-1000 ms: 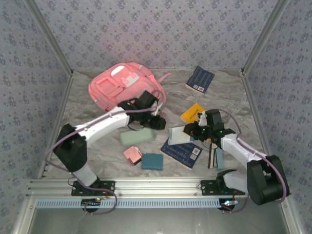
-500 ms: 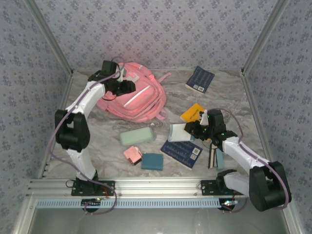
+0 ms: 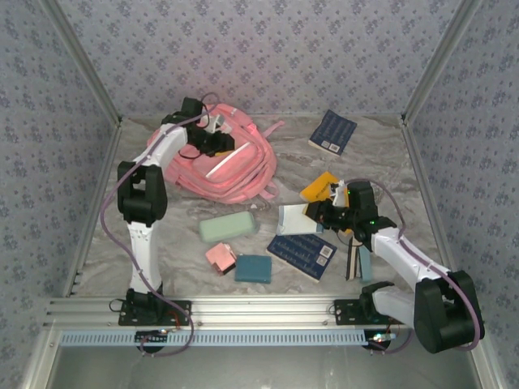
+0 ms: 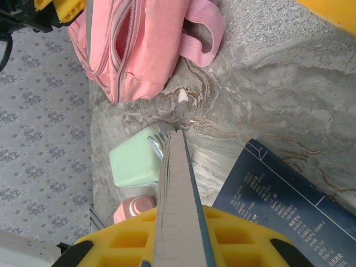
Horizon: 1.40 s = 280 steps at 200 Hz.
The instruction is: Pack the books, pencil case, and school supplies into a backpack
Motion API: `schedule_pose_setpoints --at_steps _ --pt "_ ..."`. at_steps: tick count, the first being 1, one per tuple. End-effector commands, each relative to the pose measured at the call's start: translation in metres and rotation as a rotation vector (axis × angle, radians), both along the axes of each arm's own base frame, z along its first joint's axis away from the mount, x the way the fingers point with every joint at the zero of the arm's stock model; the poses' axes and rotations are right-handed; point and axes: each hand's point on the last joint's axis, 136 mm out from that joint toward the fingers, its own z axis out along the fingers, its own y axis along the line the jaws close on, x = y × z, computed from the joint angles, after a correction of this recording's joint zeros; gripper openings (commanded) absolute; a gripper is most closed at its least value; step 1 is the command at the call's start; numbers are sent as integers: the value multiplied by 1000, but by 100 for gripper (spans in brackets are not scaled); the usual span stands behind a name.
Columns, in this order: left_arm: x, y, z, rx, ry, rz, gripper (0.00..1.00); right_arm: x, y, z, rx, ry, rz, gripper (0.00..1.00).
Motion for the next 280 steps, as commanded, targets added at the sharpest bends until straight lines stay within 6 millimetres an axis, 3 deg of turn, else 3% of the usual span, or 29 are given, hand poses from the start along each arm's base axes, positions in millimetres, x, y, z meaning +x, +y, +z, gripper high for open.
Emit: schedule_pose_setpoints --at_steps 1,62,95,138,166,186,204,236,280 --pt "-16 -10 -11 -57 52 -57 38 1 2 12 34 -33 30 0" --pt "-26 -11 -17 -45 57 -72 38 4 1 9 55 -21 41 0" --pt "-33 -15 -16 -63 60 -92 32 4 -1 6 49 -18 37 0" --pt "-35 -5 -37 96 51 -78 13 7 -2 9 60 -24 31 0" --pt "-34 -13 -31 189 -1 -86 0 6 -2 9 58 -20 32 0" --pt "-30 -21 -6 163 -44 -81 0 8 -3 14 58 -32 24 0" --pt "-23 -22 37 134 -132 -46 0 12 -8 19 32 -44 -14 0" --pt "-17 -5 114 168 -293 53 0 26 -13 38 21 -92 -78 0" --pt "-27 9 180 109 -409 75 0 46 -9 74 77 -154 -122 0"
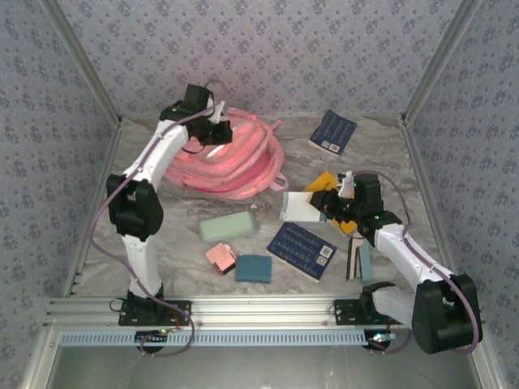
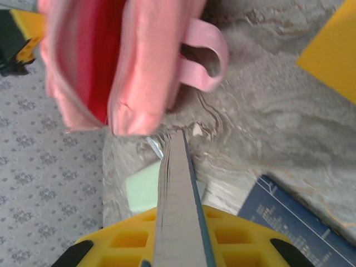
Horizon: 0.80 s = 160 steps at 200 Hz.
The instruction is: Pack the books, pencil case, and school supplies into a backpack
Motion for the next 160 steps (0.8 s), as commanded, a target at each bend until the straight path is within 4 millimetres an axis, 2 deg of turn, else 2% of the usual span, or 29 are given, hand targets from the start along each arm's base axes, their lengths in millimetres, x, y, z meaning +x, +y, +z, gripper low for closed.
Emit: schedule_pose_setpoints --at_steps 1,22,46,69,105,120,134,159,160 --pt "-9 10 83 -85 -149 11 0 19 4 41 54 -88 -35 0" --pt "-12 16 105 -101 -179 -8 0 30 16 60 83 -105 -16 0" --pt "-16 21 117 -144 -185 -28 0 42 29 87 100 -145 -11 0" --pt "-19 22 126 -222 -190 -56 0 60 36 101 110 -160 -32 0" --pt "-23 24 134 -307 -202 -94 0 103 49 106 172 -137 -61 0" --pt "-26 22 136 -333 -208 -113 0 121 58 102 213 -104 -61 0" --pt "-30 21 136 -354 -199 -131 0 137 67 91 229 -75 -58 0" --pt "-30 18 147 -386 -229 -158 0 157 100 74 276 -35 1 0" --pt "-30 18 147 -386 -230 -159 0 160 102 78 280 -44 4 0"
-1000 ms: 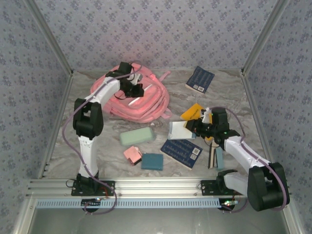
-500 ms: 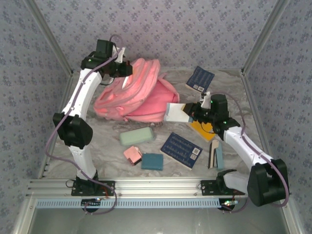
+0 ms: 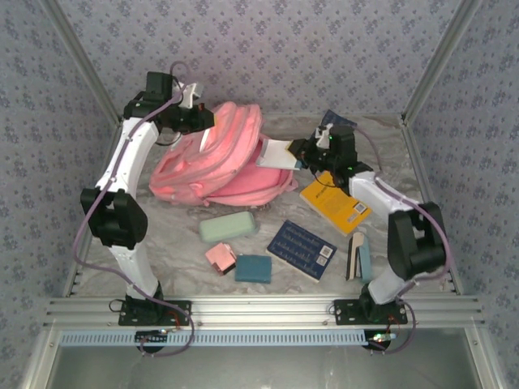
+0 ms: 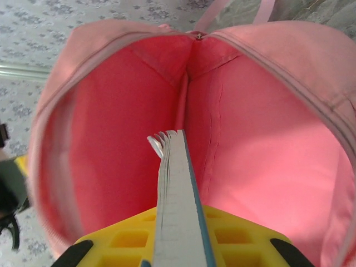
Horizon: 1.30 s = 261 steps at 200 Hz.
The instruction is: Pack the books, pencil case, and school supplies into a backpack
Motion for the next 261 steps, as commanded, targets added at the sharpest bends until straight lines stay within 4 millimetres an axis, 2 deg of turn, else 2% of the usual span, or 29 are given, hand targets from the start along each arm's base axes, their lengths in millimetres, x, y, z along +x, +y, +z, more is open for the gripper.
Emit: schedule_pose_setpoints --at_steps 1,13,24,35,60,67,83,107,136,147,152,163,167,176,187,205,207,225,261 --pt "-16 -12 80 -123 -221 -91 0 20 38 26 106 -57 71 0" --pt "-17 -13 83 -134 -223 -99 0 23 70 29 129 -70 159 0" --pt "-18 -13 86 -146 -225 -104 0 24 98 19 121 -42 221 0" --pt "-19 -15 88 -158 -224 -112 0 29 117 12 100 -43 231 0" --pt "-22 -13 91 -164 -232 -114 0 46 158 -24 12 7 241 0" --pt "-21 -11 93 -165 -235 -108 0 50 166 -39 -22 43 243 0" --pt "-21 -5 99 -180 -247 -99 0 58 185 -62 -78 89 252 0" --pt "-22 -2 107 -197 -261 -96 0 61 209 -81 -121 117 242 0" --pt "-18 -1 108 -216 -260 -102 0 60 233 -100 -123 122 221 1" --pt "-14 0 104 -233 -249 -105 0 59 244 -103 -108 108 218 5" --pt "-11 2 102 -241 -244 -101 0 58 248 -106 -110 102 216 11" --pt "-7 7 103 -260 -242 -93 0 52 258 -108 -118 79 229 31" --pt "-5 8 94 -264 -218 -86 0 50 261 -108 -122 69 236 38" --pt "-3 12 92 -273 -213 -77 0 47 264 -108 -131 60 247 50" --pt "-2 17 92 -280 -213 -64 0 46 261 -105 -133 44 250 60" --pt "2 28 93 -287 -215 -37 0 50 242 -94 -125 10 206 73" --pt "2 29 93 -289 -216 -35 0 52 240 -87 -114 -5 197 74" --pt "5 37 94 -315 -210 -15 0 56 219 -69 -77 -47 160 78" --pt "4 45 95 -322 -214 8 0 58 182 -41 -17 -85 119 79"
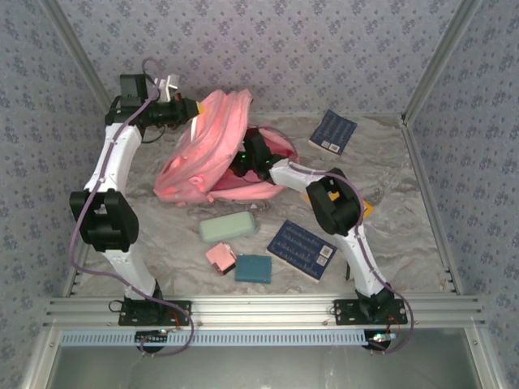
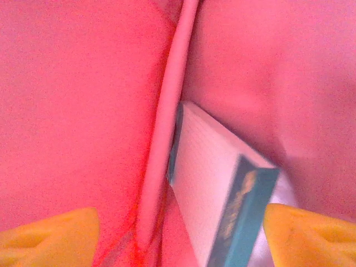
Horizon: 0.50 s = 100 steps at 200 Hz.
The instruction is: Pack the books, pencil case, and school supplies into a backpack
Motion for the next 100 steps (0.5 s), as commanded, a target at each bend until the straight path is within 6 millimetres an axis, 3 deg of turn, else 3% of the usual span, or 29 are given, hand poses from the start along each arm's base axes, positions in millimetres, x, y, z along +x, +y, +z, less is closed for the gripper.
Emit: schedule_pose_setpoints --at_steps 1,34,59,100 --pt "-13 6 64 -31 -207 -4 0 11 -25 49 84 -97 -53 79" --pt "-13 9 55 -14 -188 17 0 8 -49 63 102 -130 -45 79" --pt "-10 18 41 27 -140 92 0 -1 -82 68 36 -160 -82 80" --pt "-9 17 10 16 -8 203 0 -38 -128 86 -155 -264 -83 79"
